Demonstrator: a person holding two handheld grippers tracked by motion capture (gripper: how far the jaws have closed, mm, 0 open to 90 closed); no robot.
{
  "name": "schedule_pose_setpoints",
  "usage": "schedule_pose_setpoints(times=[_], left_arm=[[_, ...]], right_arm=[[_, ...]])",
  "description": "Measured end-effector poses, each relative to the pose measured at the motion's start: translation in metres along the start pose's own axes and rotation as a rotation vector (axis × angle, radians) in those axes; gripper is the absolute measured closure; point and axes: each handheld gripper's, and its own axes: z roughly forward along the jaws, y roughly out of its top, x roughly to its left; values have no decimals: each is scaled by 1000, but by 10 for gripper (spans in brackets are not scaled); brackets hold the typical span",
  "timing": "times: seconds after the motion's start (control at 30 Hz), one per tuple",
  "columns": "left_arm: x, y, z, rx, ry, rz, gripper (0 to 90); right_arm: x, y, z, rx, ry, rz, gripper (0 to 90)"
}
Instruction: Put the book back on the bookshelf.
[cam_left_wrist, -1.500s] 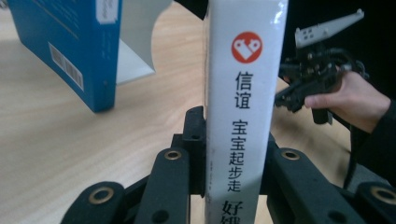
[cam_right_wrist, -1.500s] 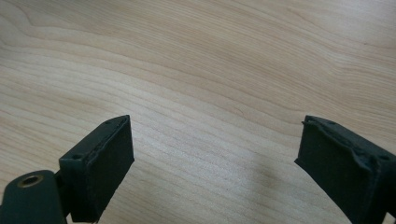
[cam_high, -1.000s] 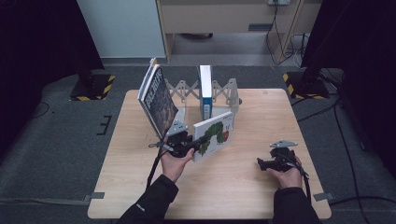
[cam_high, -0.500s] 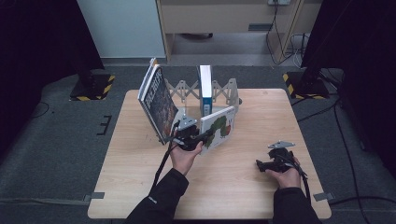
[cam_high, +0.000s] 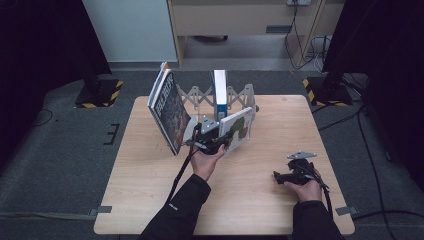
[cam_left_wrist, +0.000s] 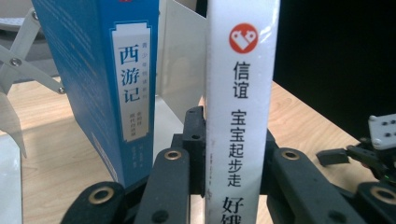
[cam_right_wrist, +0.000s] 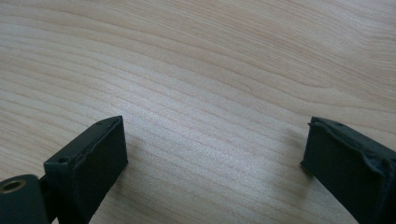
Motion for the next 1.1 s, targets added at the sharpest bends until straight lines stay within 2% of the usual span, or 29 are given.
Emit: schedule_pose_setpoints(times=[0.1,0.27,0.4,0.5,0.67,0.77,0.83,0.93,1.1], left_arm=[[-3,-1,7,-3,34,8,743],[-4,-2,18,-5,53,0,742],[-7,-3,26,-1,90,30,742],[-6,-5,32,-1,81,11,742],[-5,-7,41,8,100,7,742],[-6,-9,46,8,119,24,742],[-6,-10,50,14,117,9,741],[-5,-13,54,19,131,11,741],[-3,-18,56,-3,139,4,739]], right_arm=[[0,0,0,1,2,3,61],[0,0,0,0,4,0,58],[0,0,0,0,5,0,58],[0,0,0,0,4,-1,58],[0,0,0,-1,4,0,58],[0,0,0,-1,5,0,57],[0,0,0,-2,5,0,57],[0,-1,0,-5,1,3,57],[0,-2,0,-14,4,0,54]])
